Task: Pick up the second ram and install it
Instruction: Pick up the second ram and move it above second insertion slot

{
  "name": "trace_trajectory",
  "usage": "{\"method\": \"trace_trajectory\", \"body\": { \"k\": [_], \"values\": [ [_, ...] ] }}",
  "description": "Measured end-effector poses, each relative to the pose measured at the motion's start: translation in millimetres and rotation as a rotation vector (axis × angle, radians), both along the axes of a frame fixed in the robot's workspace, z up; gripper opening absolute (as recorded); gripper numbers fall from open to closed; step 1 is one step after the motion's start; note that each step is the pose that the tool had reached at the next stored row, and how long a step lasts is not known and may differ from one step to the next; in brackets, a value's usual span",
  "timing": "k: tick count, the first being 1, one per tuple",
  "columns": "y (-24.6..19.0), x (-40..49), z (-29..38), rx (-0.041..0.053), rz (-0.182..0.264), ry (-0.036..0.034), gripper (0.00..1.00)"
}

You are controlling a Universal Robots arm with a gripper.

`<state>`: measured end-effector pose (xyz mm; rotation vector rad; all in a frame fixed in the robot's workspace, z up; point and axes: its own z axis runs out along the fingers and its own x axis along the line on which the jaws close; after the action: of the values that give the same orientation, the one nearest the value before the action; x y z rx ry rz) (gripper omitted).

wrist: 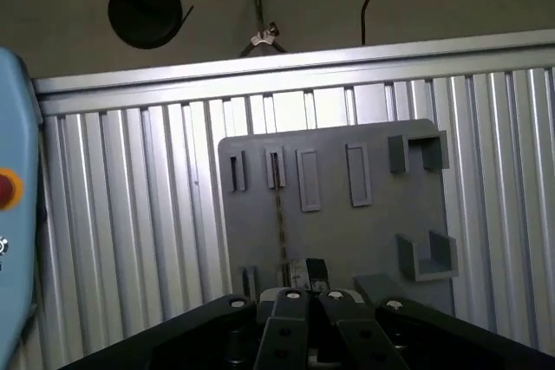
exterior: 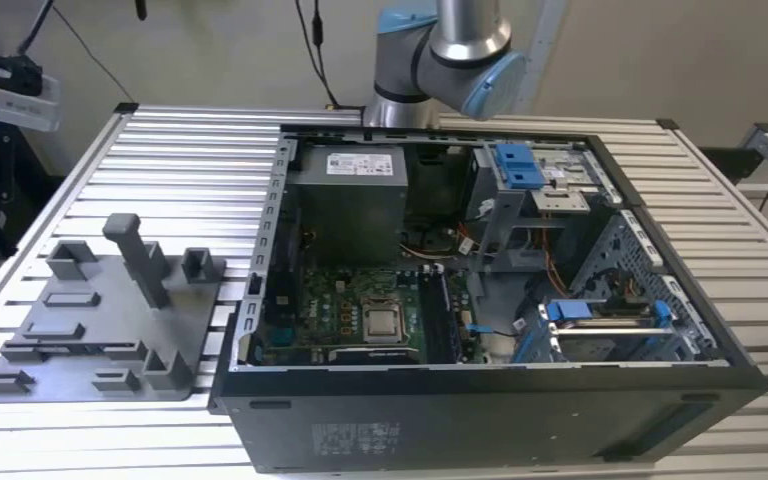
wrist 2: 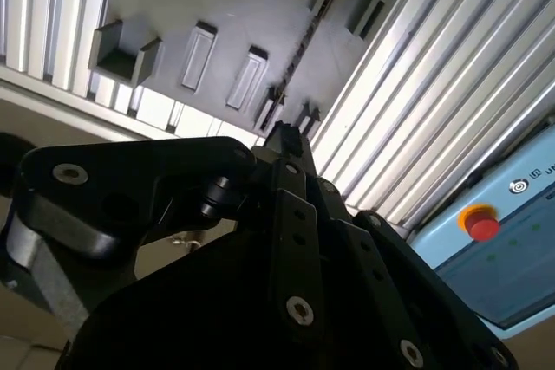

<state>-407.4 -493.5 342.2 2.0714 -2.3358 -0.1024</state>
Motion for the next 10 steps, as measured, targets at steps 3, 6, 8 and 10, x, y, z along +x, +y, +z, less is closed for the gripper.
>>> {"method": "trace_trajectory", "body": {
  "k": [3,6,8,10],
  "values": [
    [0.0,-0.4,-4.2,0.0055,0.0,-0.0002,0.11],
    [0.0,-0.5,-7.2,0.0138,0.0,-0.0001,0.11],
    [0.0,-0.5,-9.0,0.0179,-0.001,-0.0001,0.11],
    [0.0,-0.6,-9.8,0.0195,-0.001,0.0,0.11]
  ]
}}
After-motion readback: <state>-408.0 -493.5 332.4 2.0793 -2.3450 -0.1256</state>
